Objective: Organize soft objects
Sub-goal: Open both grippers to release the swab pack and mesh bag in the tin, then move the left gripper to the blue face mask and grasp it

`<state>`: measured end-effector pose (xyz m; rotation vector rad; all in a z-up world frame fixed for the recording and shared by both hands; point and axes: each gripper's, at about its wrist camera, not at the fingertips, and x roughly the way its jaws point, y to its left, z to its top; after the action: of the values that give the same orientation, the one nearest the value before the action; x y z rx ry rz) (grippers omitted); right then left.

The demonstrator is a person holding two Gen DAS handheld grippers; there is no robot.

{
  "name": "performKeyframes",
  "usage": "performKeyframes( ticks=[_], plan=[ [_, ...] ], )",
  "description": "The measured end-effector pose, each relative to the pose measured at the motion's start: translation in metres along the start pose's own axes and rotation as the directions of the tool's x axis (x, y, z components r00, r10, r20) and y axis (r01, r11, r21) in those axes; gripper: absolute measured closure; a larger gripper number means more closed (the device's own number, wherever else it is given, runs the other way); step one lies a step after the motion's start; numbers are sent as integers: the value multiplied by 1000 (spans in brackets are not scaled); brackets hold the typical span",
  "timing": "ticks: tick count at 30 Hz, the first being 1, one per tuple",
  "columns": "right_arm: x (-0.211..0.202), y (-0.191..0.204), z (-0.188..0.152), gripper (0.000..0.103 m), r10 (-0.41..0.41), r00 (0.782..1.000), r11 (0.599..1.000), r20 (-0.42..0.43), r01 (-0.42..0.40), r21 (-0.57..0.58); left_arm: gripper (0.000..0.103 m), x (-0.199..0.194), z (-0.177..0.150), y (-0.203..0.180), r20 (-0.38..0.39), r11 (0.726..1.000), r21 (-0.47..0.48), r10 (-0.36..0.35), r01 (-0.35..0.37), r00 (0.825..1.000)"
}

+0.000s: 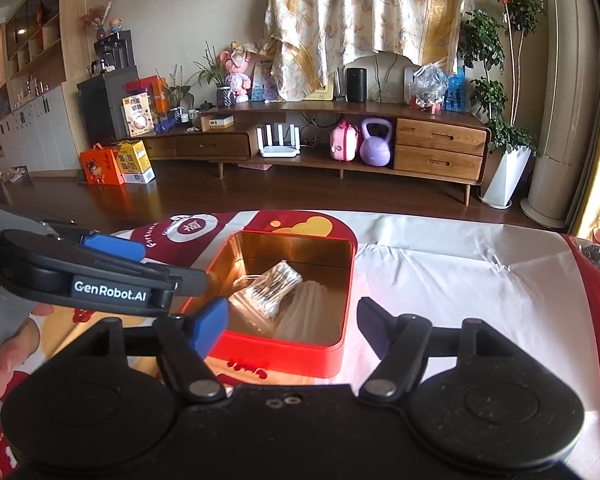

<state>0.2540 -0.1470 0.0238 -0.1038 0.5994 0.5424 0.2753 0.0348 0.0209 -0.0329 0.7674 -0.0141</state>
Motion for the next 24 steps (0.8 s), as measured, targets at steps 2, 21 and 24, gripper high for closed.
performKeyframes(
  ticks=[2,21,24],
  plan=[
    [-9,2,-2,26,8,1000,1000,5,-8,1,29,-9,-5,-1,5,1000,0,-6,6,1000],
    [-62,12,-49,4,43,999,998,31,-44,35,24,-73,-68,2,112,999,-52,1,5,994],
    [-67,14,-59,0,59,998,998,35,-60,33,18,-80,-79,2,137,998,-64,6,2,991]
  ],
)
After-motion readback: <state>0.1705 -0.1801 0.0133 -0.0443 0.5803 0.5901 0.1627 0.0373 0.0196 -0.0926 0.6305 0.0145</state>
